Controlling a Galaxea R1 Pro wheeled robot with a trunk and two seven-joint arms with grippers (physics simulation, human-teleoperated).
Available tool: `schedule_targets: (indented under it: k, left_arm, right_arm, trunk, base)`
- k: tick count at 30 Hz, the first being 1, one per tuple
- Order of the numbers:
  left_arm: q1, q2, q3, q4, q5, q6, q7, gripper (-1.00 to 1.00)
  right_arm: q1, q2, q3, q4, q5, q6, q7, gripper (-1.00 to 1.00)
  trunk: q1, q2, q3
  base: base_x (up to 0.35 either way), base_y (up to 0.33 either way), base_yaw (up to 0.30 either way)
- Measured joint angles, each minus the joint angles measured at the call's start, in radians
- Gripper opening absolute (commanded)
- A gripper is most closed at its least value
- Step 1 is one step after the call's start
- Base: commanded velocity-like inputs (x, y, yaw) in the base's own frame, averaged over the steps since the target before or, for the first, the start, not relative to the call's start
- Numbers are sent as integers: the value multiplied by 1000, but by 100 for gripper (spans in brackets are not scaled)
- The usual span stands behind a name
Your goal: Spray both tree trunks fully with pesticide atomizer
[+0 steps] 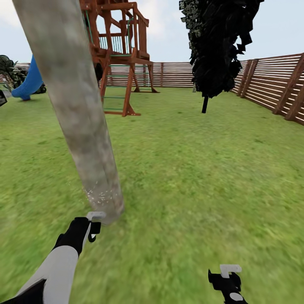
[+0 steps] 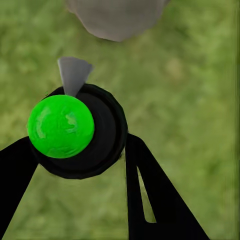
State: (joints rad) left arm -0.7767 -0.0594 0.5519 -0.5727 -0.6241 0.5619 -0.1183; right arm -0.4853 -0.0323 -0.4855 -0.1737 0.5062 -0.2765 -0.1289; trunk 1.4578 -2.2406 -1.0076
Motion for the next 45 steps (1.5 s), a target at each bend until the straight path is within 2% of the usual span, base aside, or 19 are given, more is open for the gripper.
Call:
schedule_targets:
  k: [10,13,16,25,45]
  left_arm:
    - [0,8,-1,-1,-2,1,-1,-100]
    - [10,10,1,-76,-3,4,-2,-100]
    - [15,5,0,-105,0,7,-3,-100]
    - [15,1,0,-99,0,5,-4,-100]
    - [15,1,0,-103,0,4,-2,-100]
  right_arm:
    - [0,-2,0,0,-1,0,0,100]
    - [0,-2,0,0,-1,0,0,100]
    - [0,-1,0,0,-1,0,0,100]
    - [0,-3,0,0,0,0,0,100]
    - [0,-3,0,0,0,0,0,100]
  trunk:
    - [1,0,0]
    - [1,0,0]
    - [0,0,0]
    - [0,0,0]
    - [1,0,0]
  base:
    - [175,-55,3]
    - [2,-1,182]
    - [83,-45,263]
    - [193,-182,75]
    - [3,-275,0]
